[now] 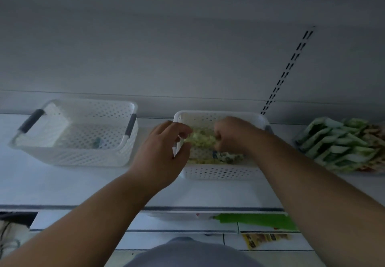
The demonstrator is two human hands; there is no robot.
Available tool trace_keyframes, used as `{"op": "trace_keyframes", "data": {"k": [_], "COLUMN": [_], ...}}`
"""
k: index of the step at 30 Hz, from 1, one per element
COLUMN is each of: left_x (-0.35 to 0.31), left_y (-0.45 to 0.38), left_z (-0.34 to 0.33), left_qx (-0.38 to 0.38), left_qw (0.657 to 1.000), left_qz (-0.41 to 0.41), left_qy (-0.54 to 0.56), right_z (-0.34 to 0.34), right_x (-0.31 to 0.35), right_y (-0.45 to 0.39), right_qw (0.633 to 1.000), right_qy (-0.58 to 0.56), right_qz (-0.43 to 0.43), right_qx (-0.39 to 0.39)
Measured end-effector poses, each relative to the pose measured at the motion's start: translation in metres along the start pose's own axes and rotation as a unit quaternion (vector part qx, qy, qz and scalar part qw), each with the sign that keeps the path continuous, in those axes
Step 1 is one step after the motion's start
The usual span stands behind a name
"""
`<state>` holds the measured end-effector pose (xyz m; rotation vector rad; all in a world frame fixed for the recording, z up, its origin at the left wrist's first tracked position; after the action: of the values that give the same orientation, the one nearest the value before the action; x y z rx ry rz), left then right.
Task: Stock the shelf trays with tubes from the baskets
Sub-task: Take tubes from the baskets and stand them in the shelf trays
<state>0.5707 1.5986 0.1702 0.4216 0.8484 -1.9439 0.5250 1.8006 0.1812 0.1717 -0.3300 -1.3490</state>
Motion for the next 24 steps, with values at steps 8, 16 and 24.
{"op": "trace_keyframes", "data": {"k": [8, 16, 24], "left_x": [-0.011, -0.008, -0.019], "left_y": [-0.058, -0.091, -0.087], "left_z": [-0.027, -0.088, -0.076], "left_qx": [0.185, 0.412, 0.323], "left_qw": [0.975, 0.842, 0.891], "left_qz": [-0.008, -0.077, -0.134], "left_qy": [-0.120, -0.341, -0.290], "right_z": [0.008, -0.005, -0.001], "right_x": [-0.039, -0.031, -0.039], "right_y": [0.066, 0.085, 0.105], "right_qw": [0.891, 0.875, 0.861], "right_qy": [-0.363, -0.390, -0.407], "right_qz": [-0.070, -0.065, -0.081], "right_qx": [-0.265, -0.278, -0.294]}}
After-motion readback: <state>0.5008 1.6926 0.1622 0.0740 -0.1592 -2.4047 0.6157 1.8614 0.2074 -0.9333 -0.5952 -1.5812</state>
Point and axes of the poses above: each hand's wrist, its own y-axis away from the middle knuckle, its own z-axis out of the back of the hand, x = y × z, the point moved 1 cm from there along -y, towards the middle knuckle, and after that the axes turned 1 degree about y, right-handed, at the moved point
